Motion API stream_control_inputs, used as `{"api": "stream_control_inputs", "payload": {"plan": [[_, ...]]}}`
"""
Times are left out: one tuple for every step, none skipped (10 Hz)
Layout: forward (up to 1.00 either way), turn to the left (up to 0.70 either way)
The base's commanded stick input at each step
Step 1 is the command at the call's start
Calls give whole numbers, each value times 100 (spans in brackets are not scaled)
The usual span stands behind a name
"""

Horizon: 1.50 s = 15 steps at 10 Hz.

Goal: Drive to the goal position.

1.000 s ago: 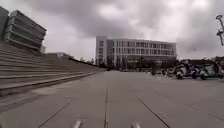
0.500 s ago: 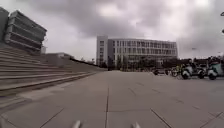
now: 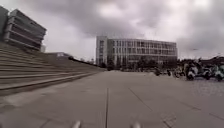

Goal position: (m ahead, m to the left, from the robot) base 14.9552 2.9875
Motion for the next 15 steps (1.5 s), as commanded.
{"api": "stream_control_inputs", "payload": {"plan": [[85,0],[85,0],[85,-1],[85,-2],[85,-1],[85,0],[85,0],[85,0],[85,0],[85,0],[85,0],[85,0],[85,0],[85,0],[85,0]]}}
